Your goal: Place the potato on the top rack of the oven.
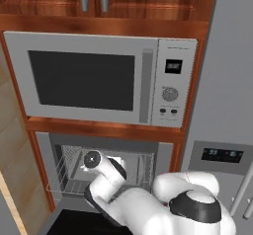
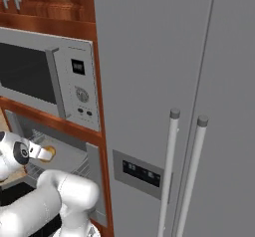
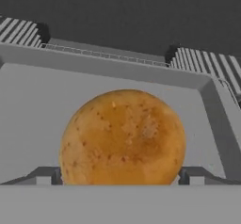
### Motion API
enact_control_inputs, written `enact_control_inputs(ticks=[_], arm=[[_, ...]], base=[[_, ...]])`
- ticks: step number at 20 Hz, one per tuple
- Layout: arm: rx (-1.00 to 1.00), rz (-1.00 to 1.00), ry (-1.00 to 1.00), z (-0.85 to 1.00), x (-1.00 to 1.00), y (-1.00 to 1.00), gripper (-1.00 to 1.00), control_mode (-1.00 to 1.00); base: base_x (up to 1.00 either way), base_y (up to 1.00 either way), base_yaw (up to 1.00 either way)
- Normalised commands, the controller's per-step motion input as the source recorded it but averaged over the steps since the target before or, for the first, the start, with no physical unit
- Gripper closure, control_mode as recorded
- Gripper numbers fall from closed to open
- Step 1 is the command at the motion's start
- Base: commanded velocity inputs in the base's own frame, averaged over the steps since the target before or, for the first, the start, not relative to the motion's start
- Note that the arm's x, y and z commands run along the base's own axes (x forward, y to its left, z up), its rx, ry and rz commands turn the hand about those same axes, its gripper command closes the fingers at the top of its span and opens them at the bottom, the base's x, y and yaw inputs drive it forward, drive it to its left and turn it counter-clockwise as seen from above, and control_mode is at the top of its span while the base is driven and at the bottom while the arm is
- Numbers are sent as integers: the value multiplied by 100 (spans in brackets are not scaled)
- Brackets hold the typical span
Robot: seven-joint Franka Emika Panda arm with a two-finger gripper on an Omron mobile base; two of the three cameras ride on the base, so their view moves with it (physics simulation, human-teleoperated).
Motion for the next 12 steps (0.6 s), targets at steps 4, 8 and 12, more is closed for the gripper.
enact_control_inputs(ticks=[4,8,12], arm=[[-8,-13,4,-44,83,46,100,-100],[-6,-11,6,-38,55,25,100,-100],[-2,-1,7,-57,-9,13,100,-100]], base=[[0,0,0],[0,0,0],[0,0,0]])
